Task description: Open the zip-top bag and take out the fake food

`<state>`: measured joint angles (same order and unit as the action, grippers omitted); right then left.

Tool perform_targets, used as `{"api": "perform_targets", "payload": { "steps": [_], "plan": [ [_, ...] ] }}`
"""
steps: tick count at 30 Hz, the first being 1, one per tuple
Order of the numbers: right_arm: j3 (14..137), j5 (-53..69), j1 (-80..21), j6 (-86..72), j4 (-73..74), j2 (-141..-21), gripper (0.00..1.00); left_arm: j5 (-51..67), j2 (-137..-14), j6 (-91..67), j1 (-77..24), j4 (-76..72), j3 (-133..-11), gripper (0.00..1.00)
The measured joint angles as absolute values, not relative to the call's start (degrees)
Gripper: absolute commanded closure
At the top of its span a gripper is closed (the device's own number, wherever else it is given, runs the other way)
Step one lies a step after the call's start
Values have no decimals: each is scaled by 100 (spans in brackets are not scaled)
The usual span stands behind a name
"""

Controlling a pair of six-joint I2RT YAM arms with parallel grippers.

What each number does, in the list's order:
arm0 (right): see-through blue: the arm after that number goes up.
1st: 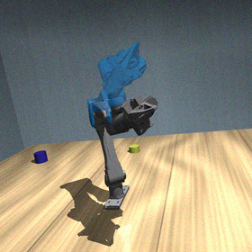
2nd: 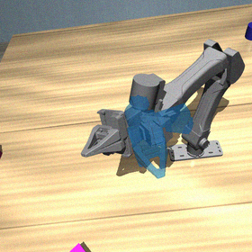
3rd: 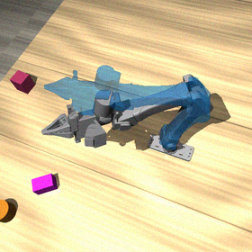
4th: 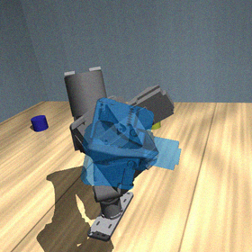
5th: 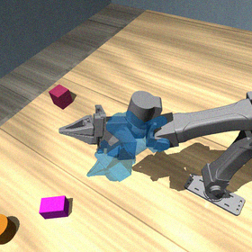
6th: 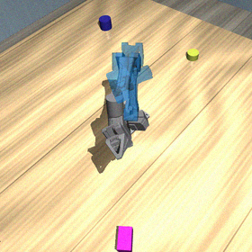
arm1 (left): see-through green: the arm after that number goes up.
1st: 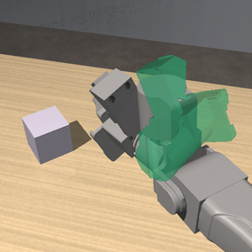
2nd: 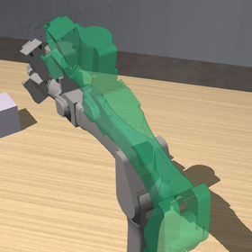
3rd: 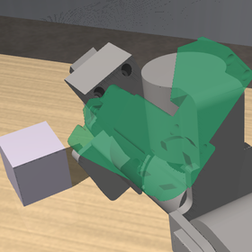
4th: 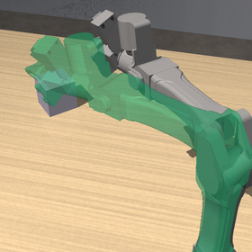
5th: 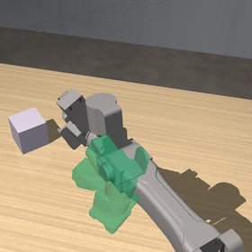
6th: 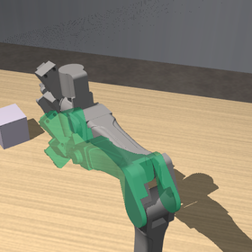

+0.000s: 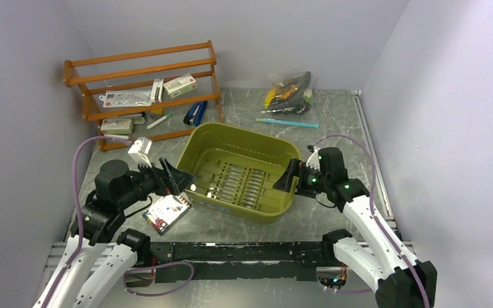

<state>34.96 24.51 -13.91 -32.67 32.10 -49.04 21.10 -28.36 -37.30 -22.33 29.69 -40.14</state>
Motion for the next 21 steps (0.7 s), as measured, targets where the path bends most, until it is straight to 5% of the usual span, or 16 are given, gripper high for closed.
{"api": "perform_targets", "payload": {
  "steps": [4,12,21],
  "plan": [
    [3592,2429,-2029,-3382,3393,-4716,12,1669,-2596,-3977,-2233,3330,-4060,1],
    [4873,436,-2134,-3240,3728,-4578,6,1151,-2171,-4569,-2233,3979,-4060,1],
    [6556,454,-2134,-2051,3129,-7150,5,1549,-2239,-4762,-2233,4338,-4042,1]
  ]
}}
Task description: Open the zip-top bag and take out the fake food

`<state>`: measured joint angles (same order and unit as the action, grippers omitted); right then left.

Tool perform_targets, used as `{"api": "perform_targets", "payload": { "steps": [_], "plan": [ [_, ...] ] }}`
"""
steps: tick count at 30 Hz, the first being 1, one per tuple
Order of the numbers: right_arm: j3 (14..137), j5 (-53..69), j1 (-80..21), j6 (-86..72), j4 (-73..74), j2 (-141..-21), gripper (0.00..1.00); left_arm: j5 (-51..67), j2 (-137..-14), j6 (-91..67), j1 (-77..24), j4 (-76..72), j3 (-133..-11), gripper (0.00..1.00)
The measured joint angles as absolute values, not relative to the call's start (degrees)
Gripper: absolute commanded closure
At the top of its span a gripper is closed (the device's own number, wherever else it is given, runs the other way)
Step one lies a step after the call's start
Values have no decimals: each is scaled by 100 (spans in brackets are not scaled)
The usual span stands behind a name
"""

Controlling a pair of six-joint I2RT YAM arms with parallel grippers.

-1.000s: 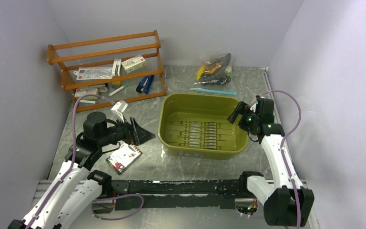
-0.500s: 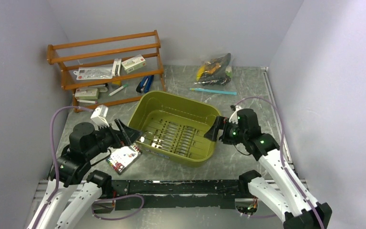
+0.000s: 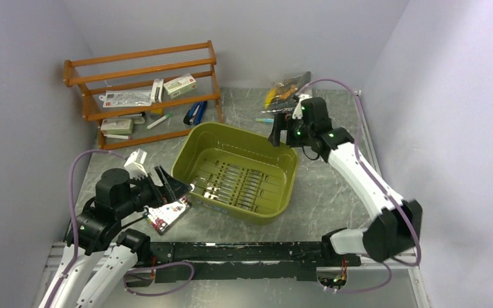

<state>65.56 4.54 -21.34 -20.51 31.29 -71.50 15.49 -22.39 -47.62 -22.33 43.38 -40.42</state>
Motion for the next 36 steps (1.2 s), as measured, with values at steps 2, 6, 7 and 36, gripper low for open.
{"api": "perform_targets", "payload": {
  "steps": [2,6,7,36],
  "plan": [
    [6694,705,-2134,-1876,3114,-7675,6,1752,-2268,-4764,-2233,4309,-3964,1],
    [6681,1212,-2137,-1557,3194,-8276,6,2084,-2329,-4834,-2233,4101,-3673,1],
    [6657,1297,-2134,-1511,3194,-8315,7,2154,-2353,-4856,-2233,3981,-3583,1],
    [4278,2298,-4021,-3170,2185,-6711,13,1,-5629,-3972,-2187,3070,-4982,1]
  ]
}}
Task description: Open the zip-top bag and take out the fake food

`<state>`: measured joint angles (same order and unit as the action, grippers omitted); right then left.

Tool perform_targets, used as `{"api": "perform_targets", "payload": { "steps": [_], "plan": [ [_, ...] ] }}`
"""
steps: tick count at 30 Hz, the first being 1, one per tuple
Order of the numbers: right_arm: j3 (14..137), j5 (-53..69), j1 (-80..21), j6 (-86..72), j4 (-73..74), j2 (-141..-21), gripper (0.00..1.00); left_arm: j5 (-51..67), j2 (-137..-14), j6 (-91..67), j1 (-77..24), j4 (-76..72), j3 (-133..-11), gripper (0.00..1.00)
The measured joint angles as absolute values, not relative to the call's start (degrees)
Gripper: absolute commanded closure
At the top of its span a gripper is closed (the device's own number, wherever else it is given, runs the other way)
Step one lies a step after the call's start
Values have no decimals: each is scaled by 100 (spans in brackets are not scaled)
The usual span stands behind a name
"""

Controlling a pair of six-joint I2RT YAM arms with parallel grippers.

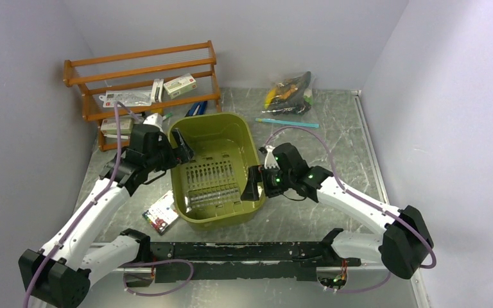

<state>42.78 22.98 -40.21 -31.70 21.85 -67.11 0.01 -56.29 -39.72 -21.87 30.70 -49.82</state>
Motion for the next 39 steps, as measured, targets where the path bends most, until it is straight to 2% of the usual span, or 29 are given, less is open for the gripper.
{"api": "perform_targets", "payload": {
  "steps": [4,15,22,28,33,39],
  "plan": [
    [4250,2152,-4351,-3500,1973,-6779,13,-217,-5568,-3723,-2187,3201,-5026,1],
    [4252,757,-4630,-4294,1909,-6740,12,-504,-5981,-3192,-2196,3673,-5275,1],
    [4320,775,-5013,-4399,1643,-7015,12,-366,-6521,-2873,-2073,3256,-5297,1],
    [4737,781,-5607,-4475,1391,-7780,11,-349,-7032,-2659,-1490,3218,-5448,1],
    [5122,515,-5905,-4499,1439,-8176,9,-217,-6770,-2475,-1131,3253,-5380,1],
    [5483,110,-5900,-4438,1673,-8226,0,-499,-6292,-2320,-1009,3610,-5601,1]
  ]
}}
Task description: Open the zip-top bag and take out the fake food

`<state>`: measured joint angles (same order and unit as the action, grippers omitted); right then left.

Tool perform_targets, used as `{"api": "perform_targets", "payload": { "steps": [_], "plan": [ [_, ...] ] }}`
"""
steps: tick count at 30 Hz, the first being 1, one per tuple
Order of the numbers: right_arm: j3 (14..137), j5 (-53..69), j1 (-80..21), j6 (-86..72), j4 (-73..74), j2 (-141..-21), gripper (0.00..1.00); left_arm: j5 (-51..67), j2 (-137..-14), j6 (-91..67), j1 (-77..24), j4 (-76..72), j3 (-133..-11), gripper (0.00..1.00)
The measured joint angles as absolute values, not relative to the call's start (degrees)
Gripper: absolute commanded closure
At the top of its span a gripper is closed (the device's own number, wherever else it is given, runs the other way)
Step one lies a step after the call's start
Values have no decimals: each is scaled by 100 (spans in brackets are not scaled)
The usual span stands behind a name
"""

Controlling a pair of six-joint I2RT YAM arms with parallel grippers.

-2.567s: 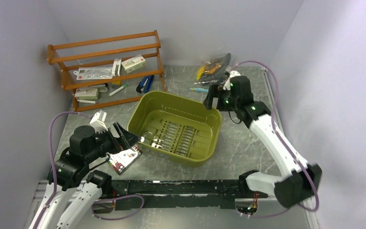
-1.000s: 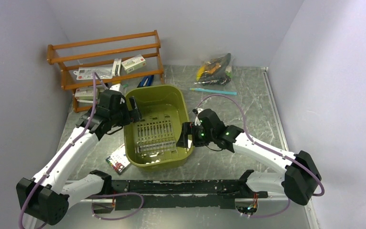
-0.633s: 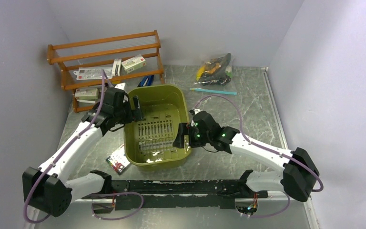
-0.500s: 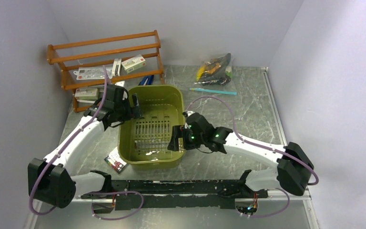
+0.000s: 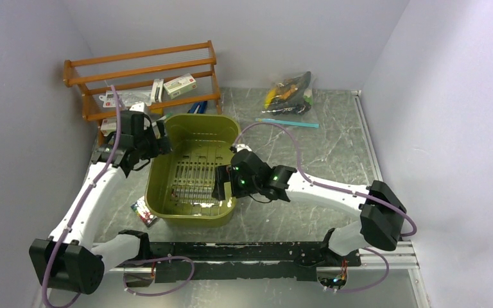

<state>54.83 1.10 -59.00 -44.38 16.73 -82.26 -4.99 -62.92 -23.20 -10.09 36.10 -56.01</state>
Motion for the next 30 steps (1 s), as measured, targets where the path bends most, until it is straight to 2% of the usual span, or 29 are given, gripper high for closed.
{"api": "perform_targets", "payload": {
  "steps": [7,14,17,24,30],
  "plan": [
    [5749,-445,-5741,-4276,1938,-7966,0,-1022,-6143,-2246,-904,4095,-6176,1],
    [5544,-49,-5669,-4204,1632,-7915,4,-1087,-5594,-2296,-902,4447,-6434,1],
    [5572,301,-5669,-4040,1455,-8036,4,-510,-5341,-2305,-897,4429,-6499,1],
    [5618,1288,-5623,-3785,895,-8106,1,1671,-5048,-2652,-891,3850,-6539,1],
    [5559,1562,-5548,-3653,742,-7907,2,2567,-5127,-2853,-985,3540,-6582,1]
  ]
}}
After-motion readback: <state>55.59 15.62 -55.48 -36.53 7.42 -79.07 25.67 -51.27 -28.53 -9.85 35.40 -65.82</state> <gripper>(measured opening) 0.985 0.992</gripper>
